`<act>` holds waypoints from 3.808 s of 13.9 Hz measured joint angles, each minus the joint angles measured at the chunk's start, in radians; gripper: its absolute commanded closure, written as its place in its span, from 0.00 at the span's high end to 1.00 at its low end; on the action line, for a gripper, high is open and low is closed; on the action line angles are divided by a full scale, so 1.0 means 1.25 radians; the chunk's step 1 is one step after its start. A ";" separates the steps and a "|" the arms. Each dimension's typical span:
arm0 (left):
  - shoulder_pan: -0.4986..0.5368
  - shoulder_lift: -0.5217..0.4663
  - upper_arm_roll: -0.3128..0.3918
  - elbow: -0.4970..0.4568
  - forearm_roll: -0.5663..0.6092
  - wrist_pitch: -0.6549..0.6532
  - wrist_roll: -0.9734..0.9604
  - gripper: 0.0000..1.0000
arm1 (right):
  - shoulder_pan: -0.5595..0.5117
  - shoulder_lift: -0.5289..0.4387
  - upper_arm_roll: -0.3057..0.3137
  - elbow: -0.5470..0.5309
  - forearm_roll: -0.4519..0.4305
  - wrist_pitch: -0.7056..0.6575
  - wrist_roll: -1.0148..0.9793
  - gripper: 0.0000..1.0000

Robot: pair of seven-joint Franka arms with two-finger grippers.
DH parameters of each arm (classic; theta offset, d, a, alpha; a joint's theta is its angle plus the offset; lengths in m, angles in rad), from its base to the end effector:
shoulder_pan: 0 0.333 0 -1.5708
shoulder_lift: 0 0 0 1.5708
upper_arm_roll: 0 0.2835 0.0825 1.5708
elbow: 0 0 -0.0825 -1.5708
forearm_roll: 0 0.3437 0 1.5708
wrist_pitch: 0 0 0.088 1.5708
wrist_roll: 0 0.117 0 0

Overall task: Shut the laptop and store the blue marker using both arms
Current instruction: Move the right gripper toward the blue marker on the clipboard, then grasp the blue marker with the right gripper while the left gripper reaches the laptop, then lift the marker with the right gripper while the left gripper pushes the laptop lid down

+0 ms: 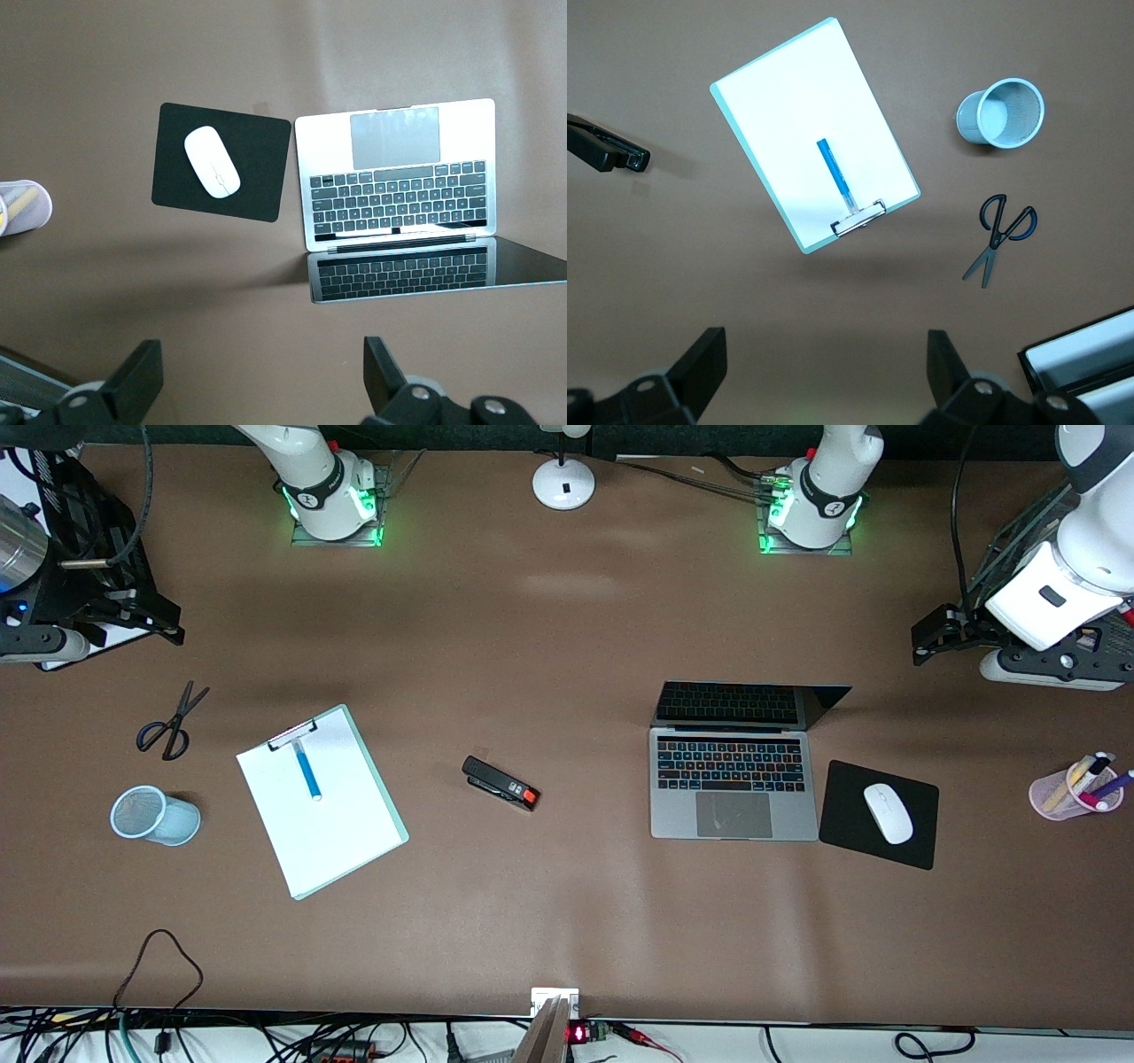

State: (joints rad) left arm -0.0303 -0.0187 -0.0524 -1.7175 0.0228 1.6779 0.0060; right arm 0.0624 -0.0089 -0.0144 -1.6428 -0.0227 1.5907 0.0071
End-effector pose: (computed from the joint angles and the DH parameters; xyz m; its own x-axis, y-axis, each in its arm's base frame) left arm 0.5126 -0.0402 0.5371 0.9956 -0.0910 -0.0211 -0.0914 -0.9955 -0.0235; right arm 0.5106 0.0219 0.5572 0.9982 0.0413 -0.0430 0.0423 -0.9988 0.0228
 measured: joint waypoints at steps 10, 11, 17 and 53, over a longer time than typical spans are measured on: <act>0.000 0.000 0.000 0.002 0.000 -0.004 0.000 1.00 | 0.000 0.076 0.001 0.003 0.046 0.072 -0.003 1.00; 0.000 0.000 -0.002 0.004 0.000 -0.015 0.000 1.00 | 0.000 0.096 0.001 0.003 0.054 0.093 -0.003 1.00; -0.002 0.048 -0.005 0.044 0.000 -0.053 0.001 0.90 | 0.008 0.241 0.007 0.004 0.056 0.200 -0.055 1.00; 0.050 0.083 -0.306 -0.363 0.008 0.408 -0.306 0.00 | 0.032 0.487 0.004 -0.190 -0.041 0.707 -0.351 0.26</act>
State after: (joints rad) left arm 0.0328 0.0850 -0.4343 -2.1714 0.0330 2.1875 -0.3764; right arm 0.1018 0.6000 -0.0089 -1.8797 -0.0733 2.4749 -0.4314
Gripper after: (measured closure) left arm 0.991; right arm 0.648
